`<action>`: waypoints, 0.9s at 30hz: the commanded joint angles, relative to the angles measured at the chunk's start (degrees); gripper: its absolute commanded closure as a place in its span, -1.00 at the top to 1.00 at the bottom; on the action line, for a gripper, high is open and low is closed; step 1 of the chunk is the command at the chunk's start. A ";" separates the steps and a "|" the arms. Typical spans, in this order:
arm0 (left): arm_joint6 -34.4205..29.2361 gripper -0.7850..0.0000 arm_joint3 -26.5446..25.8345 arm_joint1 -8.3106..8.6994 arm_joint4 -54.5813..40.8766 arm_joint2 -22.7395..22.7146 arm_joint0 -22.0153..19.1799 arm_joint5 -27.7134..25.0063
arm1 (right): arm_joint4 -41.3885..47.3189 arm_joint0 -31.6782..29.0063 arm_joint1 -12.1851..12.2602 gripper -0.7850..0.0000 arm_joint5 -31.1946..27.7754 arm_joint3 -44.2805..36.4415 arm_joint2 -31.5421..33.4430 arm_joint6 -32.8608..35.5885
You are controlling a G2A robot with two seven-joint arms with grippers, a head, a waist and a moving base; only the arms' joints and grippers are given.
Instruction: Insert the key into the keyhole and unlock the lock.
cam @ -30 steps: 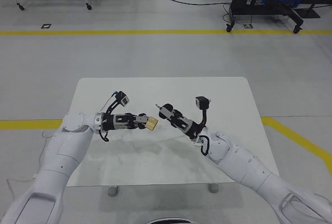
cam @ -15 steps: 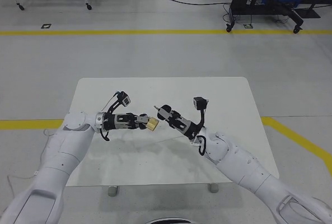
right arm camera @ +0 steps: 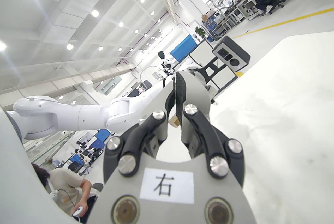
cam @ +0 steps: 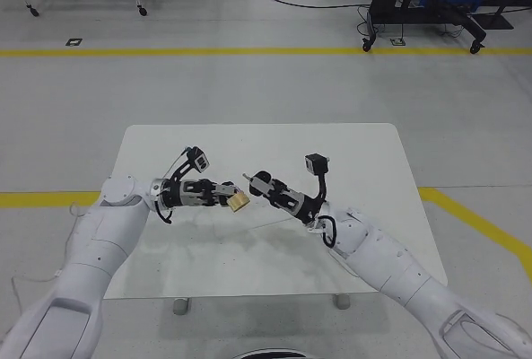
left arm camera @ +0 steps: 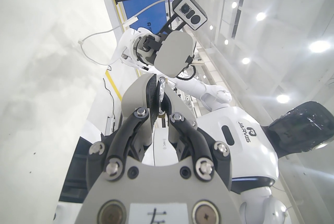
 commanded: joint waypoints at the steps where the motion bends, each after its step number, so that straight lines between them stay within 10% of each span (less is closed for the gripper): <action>1: 0.01 -1.00 0.49 -0.17 -0.69 0.48 -0.26 1.31 | -0.27 -0.47 -0.05 -1.00 -0.54 -0.01 0.75 -0.79; 9: 0.01 -1.00 3.54 -1.20 -9.46 2.32 -2.04 10.11 | -2.02 -3.54 0.01 -1.00 -3.84 -1.00 4.69 -4.23; 27: 0.01 -1.00 6.26 -1.82 -15.59 6.54 -5.04 7.64 | -5.22 -6.42 0.24 -1.00 -0.86 -7.20 6.56 -3.73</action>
